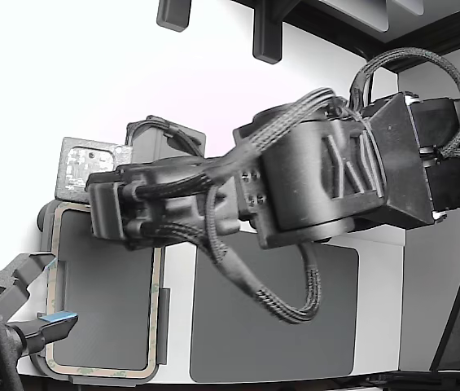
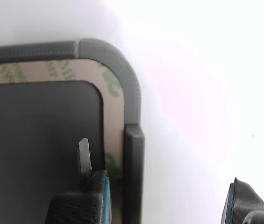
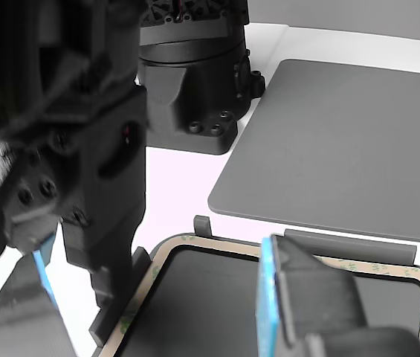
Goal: Move top rectangular frame to the holder.
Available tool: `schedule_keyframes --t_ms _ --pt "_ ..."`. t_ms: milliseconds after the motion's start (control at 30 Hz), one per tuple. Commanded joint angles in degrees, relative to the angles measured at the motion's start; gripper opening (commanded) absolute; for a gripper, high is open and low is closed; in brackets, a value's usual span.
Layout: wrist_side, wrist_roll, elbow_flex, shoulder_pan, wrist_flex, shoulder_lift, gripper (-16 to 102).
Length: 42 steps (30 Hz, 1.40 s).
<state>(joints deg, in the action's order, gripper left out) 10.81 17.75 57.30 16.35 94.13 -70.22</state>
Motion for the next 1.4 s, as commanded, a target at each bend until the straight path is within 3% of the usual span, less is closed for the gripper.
schedule_keyframes --t_ms 0,300,733,1167,1367 --pt "1.05 0.26 0.79 -1.76 -0.09 -6.42 100" --pt "3.96 -5.19 10.9 -7.91 -1.67 -22.15 100" --pt "-3.16 -10.9 62.93 -16.61 -32.61 -65.57 100" --pt "-1.76 -9.76 86.48 -16.88 -39.55 -88.86 100" --pt "-4.31 -11.51 92.9 -16.7 -39.46 -95.8 100"
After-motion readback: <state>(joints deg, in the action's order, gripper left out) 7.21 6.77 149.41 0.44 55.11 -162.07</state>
